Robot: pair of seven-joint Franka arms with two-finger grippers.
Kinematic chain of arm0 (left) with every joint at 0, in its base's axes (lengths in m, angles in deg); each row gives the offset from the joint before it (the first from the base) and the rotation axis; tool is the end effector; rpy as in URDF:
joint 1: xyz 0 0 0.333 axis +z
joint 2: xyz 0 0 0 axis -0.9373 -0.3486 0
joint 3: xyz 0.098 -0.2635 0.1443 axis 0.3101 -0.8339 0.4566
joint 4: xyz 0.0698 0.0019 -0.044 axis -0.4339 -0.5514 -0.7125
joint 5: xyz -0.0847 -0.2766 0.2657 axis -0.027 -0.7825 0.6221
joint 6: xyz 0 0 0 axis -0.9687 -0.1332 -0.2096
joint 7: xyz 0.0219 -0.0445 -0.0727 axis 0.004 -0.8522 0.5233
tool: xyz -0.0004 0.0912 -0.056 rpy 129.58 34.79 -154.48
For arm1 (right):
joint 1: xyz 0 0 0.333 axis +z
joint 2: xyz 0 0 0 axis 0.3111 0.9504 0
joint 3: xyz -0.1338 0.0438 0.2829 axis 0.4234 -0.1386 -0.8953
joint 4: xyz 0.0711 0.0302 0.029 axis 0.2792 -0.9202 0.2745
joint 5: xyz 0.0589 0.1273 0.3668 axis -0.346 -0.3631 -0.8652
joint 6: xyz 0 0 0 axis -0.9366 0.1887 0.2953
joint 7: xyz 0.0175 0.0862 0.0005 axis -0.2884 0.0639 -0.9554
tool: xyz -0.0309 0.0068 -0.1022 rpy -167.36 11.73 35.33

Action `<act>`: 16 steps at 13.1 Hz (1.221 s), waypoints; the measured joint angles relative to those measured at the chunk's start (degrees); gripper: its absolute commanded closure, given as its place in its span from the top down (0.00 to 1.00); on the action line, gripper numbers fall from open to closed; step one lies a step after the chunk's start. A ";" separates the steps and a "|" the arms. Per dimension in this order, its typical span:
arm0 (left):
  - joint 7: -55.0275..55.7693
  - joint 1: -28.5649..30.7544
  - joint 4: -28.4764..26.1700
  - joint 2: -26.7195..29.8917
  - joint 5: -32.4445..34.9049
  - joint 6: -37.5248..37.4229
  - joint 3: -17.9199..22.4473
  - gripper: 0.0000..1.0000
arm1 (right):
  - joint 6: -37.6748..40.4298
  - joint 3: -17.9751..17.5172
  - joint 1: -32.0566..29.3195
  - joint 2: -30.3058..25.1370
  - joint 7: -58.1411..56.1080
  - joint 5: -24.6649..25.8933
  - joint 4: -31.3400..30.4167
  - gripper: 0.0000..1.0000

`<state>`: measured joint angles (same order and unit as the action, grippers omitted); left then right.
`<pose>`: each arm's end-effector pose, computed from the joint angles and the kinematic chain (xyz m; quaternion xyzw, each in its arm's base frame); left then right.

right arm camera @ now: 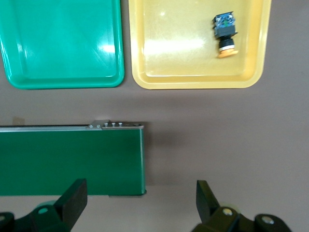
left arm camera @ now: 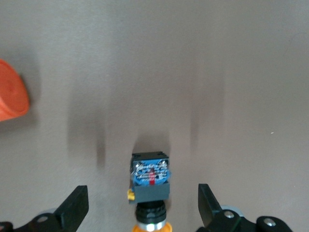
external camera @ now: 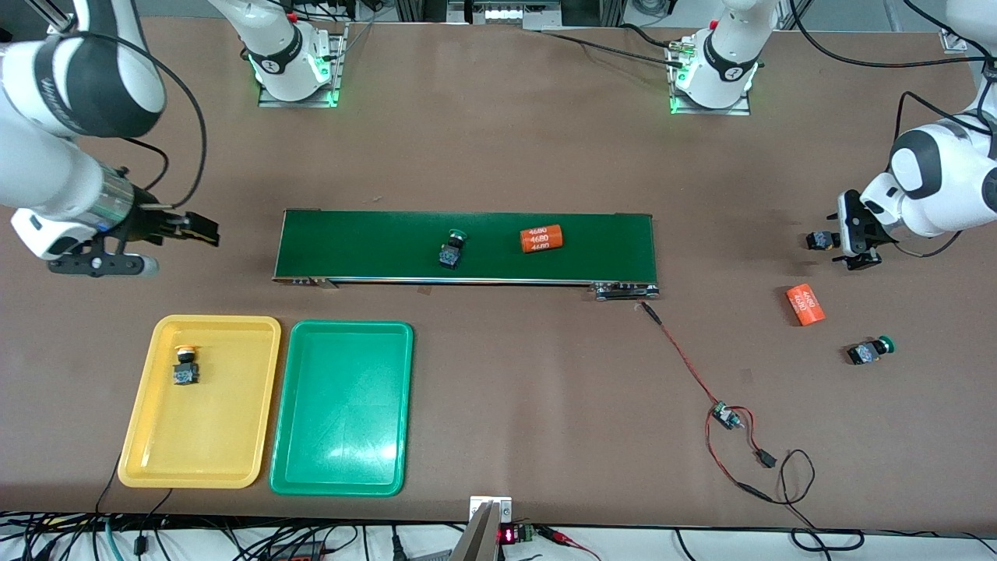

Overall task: Sort buttons by color to trays
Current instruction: 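Reach the right gripper to the belt button while the left gripper carries a button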

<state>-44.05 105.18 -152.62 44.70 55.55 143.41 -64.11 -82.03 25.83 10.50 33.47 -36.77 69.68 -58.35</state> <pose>0.4634 0.2108 0.2006 0.7281 -0.6772 -0.0441 0.0966 0.5826 0.0421 0.4520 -0.9986 0.0267 0.0447 0.0047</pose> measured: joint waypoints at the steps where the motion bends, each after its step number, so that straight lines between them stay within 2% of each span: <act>1: -0.12 0.28 -0.29 -0.30 0.00 0.00 -0.03 1.00 | -0.91 -0.03 1.18 0.21 2.40 -0.04 -0.66 1.00; 5: -3.03 1.90 -1.39 -1.69 0.00 1.93 -0.03 1.00 | -1.50 -0.09 4.40 0.94 8.55 -0.04 -1.19 1.00; 9: -4.57 2.11 -1.47 -2.90 0.00 3.43 -0.04 0.77 | -1.86 -0.10 5.63 2.35 13.24 -0.05 -1.59 1.00; 10: -5.70 2.12 -1.47 -3.03 0.00 3.66 -0.05 0.70 | -2.38 -0.13 6.12 2.99 14.46 -0.05 -1.60 1.00; 12: -7.25 2.13 -1.48 -3.24 0.00 3.96 -0.05 0.31 | -3.37 -0.39 6.83 4.35 15.48 -0.08 -1.63 1.00; 14: -8.16 2.31 -1.39 -3.20 0.00 4.67 -0.13 0.03 | -4.09 -0.44 7.89 5.73 17.81 -0.09 -1.64 1.00; 16: -8.51 3.10 -1.27 -2.70 -0.01 4.95 -0.24 0.00 | -4.97 -0.48 9.21 7.11 20.44 -0.09 -1.66 1.00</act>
<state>-52.56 108.28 -153.88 42.00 55.54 148.36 -64.35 -87.00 25.35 19.71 40.59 -16.33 69.59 -60.01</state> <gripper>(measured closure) 0.590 0.000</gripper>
